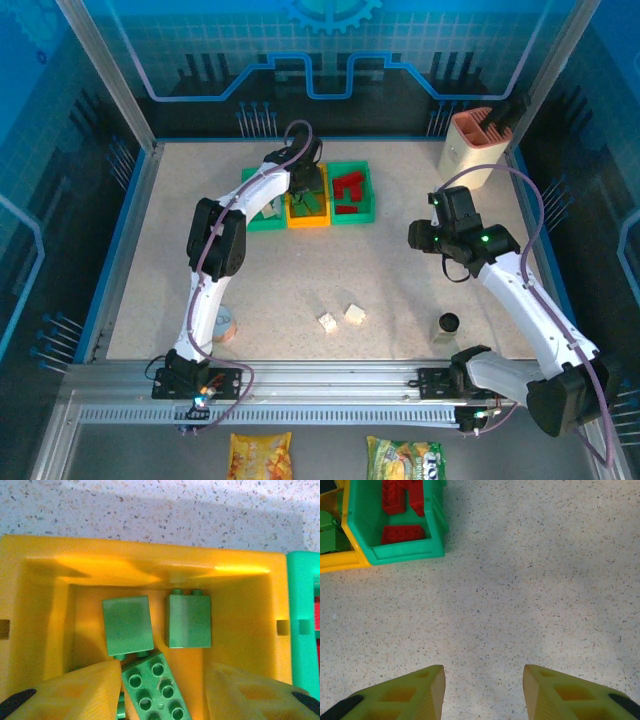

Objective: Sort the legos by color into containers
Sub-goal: Place the lego in the container, then pick up the lego from the middle-left of the table.

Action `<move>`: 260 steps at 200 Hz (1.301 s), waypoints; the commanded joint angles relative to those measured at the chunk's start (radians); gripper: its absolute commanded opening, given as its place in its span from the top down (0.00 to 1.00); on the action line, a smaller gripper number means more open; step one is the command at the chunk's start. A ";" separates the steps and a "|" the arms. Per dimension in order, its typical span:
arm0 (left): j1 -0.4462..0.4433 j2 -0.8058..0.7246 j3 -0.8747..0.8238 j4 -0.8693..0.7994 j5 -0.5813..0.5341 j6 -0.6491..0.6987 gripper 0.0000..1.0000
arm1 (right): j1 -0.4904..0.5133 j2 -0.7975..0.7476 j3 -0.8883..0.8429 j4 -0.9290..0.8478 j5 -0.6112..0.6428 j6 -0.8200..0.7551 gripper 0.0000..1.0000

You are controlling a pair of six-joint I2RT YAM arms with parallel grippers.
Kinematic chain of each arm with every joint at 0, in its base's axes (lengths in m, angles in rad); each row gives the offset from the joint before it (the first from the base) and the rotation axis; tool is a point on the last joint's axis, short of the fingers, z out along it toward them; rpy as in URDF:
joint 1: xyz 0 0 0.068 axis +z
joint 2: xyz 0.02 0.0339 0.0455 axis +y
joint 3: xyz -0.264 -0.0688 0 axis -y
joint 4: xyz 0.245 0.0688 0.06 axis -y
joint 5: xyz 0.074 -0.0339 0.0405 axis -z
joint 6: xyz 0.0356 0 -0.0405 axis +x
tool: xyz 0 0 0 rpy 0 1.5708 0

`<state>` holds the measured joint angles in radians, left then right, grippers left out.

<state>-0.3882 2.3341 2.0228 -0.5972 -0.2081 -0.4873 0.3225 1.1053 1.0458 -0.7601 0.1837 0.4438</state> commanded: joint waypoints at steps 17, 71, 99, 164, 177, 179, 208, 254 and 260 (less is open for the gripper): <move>-0.009 -0.102 -0.007 -0.082 0.074 0.048 0.52 | 0.016 0.002 -0.006 -0.012 0.002 0.008 0.54; -0.060 -0.228 -0.146 -0.176 0.120 0.088 0.52 | 0.023 0.030 -0.025 0.008 -0.025 0.017 0.54; -0.105 -0.291 -0.226 -0.226 0.117 0.112 0.52 | 0.042 0.047 -0.032 0.009 -0.025 0.018 0.54; -0.244 -0.461 -0.477 -0.258 0.132 0.138 0.52 | 0.053 0.053 -0.041 0.014 -0.015 0.007 0.54; -0.283 -0.493 -0.529 -0.248 0.142 0.150 0.52 | 0.053 0.053 -0.042 0.016 -0.014 0.006 0.54; -0.287 -0.499 -0.537 -0.245 0.144 0.153 0.52 | 0.054 0.053 -0.044 0.016 -0.015 0.004 0.54; -0.365 -0.545 -0.627 -0.224 0.162 0.178 0.51 | 0.053 0.054 -0.048 0.019 -0.018 -0.001 0.54; -0.542 -0.602 -0.708 -0.235 0.190 0.386 0.45 | 0.053 0.038 -0.054 0.016 -0.006 -0.006 0.54; -0.556 -0.604 -0.711 -0.242 0.189 0.407 0.43 | 0.052 0.039 -0.055 0.015 -0.006 -0.006 0.54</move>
<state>-0.8715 1.7832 1.3411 -0.8146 -0.0517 -0.2291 0.3618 1.1580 1.0000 -0.7410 0.1696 0.4469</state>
